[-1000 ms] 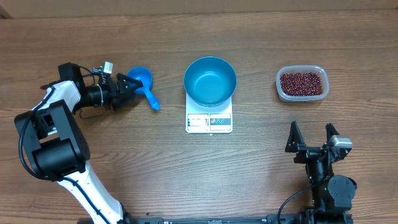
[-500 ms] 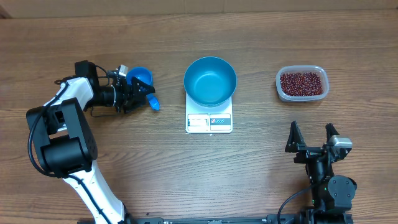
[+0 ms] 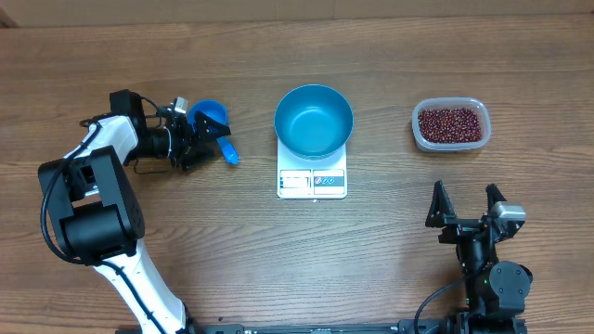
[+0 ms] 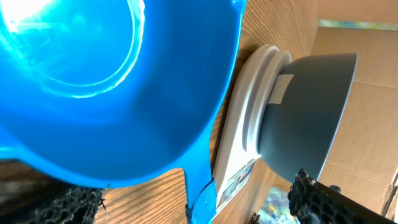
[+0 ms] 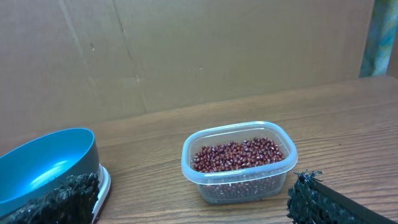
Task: Scoop item into bowl and weigh 150g on scale
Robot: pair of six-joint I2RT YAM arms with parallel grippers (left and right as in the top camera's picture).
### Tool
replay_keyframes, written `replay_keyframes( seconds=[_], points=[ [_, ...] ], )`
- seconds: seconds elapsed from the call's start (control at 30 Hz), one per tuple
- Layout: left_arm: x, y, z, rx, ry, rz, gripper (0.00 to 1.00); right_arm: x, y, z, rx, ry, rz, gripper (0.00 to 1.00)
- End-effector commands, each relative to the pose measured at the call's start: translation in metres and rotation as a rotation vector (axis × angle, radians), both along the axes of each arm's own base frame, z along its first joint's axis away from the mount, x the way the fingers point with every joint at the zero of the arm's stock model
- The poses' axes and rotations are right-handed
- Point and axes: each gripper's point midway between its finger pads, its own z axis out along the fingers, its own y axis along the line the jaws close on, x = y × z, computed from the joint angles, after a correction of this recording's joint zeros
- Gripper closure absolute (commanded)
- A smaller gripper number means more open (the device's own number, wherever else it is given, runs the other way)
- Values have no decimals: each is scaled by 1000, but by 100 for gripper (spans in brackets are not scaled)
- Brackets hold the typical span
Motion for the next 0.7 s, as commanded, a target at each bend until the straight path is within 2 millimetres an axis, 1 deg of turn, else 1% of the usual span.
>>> replay_keyframes(
  seconds=[0.0, 0.1, 0.2, 0.27, 0.37, 0.5, 0.67],
  points=[
    [-6, -1, -8, 24, 52, 3, 1, 0, -1, -2, -3, -2, -9, 0],
    [-15, -6, -16, 63, 99, -17, 2, 0, -1, -2, -3, -2, -9, 0],
    [-11, -6, -18, 83, 78, -20, 5, 0, -1, -2, -3, -2, -9, 0],
    [-5, -4, -17, 84, 57, -7, 11, 0, -1, -2, -3, -2, -9, 0],
    [3, -4, -15, 77, 31, 9, 22, 0, -1, -2, -3, -2, -9, 0],
    [4, -4, -15, 79, 20, 5, 31, 0, -1, -2, -3, -2, -9, 0],
    [2, 0, -21, 121, 33, 2, 31, 0, -1, -2, -3, -2, -9, 0]
  ],
)
